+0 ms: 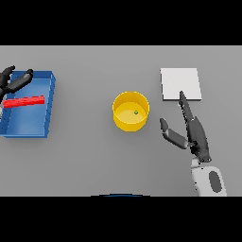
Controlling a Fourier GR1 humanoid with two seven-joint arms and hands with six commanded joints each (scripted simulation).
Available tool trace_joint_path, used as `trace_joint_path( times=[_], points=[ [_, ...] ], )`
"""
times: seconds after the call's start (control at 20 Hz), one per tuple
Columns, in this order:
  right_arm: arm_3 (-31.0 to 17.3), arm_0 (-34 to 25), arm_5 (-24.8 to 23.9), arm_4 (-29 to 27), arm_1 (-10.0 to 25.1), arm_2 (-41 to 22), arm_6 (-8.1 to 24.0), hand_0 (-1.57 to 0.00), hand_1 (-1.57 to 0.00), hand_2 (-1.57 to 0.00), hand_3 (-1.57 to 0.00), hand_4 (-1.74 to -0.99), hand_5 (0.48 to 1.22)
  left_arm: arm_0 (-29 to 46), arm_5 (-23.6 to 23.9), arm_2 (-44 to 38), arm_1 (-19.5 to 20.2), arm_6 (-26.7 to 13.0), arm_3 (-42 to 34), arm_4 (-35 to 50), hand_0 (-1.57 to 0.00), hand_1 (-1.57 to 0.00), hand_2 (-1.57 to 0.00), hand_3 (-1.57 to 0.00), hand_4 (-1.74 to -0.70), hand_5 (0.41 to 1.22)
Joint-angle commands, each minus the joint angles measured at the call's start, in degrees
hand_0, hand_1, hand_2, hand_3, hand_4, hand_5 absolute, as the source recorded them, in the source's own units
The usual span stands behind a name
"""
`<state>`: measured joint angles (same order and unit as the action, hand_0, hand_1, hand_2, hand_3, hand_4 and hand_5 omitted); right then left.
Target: Pick up the red beaker and tilt it to pour out 1 green nut into yellow bowl. Pick up the yellow bowl and place it on the metallic measuring scale.
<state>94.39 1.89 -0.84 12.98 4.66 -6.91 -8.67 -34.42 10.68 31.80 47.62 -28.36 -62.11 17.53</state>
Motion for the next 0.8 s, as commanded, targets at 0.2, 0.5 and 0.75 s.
trace_joint_path(
  times=[0.2, 0.5, 0.75],
  points=[
    [0.84, -0.41, 0.05, 4.01, 1.57, -1.95, 1.81, 0.0, 0.0, 0.0, 0.0, -1.146, 0.691, 0.43, 3.47, -1.12, -0.65, 3.67, 0.2, -0.59, -0.04, -0.04, -0.04, -0.03, -0.71, 0.674],
    [-1.67, -9.67, 8.25, 14.69, 11.47, -8.64, 4.07, 0.0, 0.0, 0.0, 0.0, -1.204, 0.708, 0.89, 4.43, -1.68, -0.74, 4.92, -0.96, -0.03, -0.01, -0.01, -0.01, -0.01, -0.72, 0.67],
    [-5.13, -19.74, 14.43, 27.14, 18.72, -18.37, -0.48, 0.0, 0.0, 0.0, 0.0, -1.232, 0.702, 1.12, 4.02, -1.38, -1.19, 4.98, -0.94, 0.18, 0.0, 0.0, 0.0, 0.0, -0.71, 0.669]
  ],
)
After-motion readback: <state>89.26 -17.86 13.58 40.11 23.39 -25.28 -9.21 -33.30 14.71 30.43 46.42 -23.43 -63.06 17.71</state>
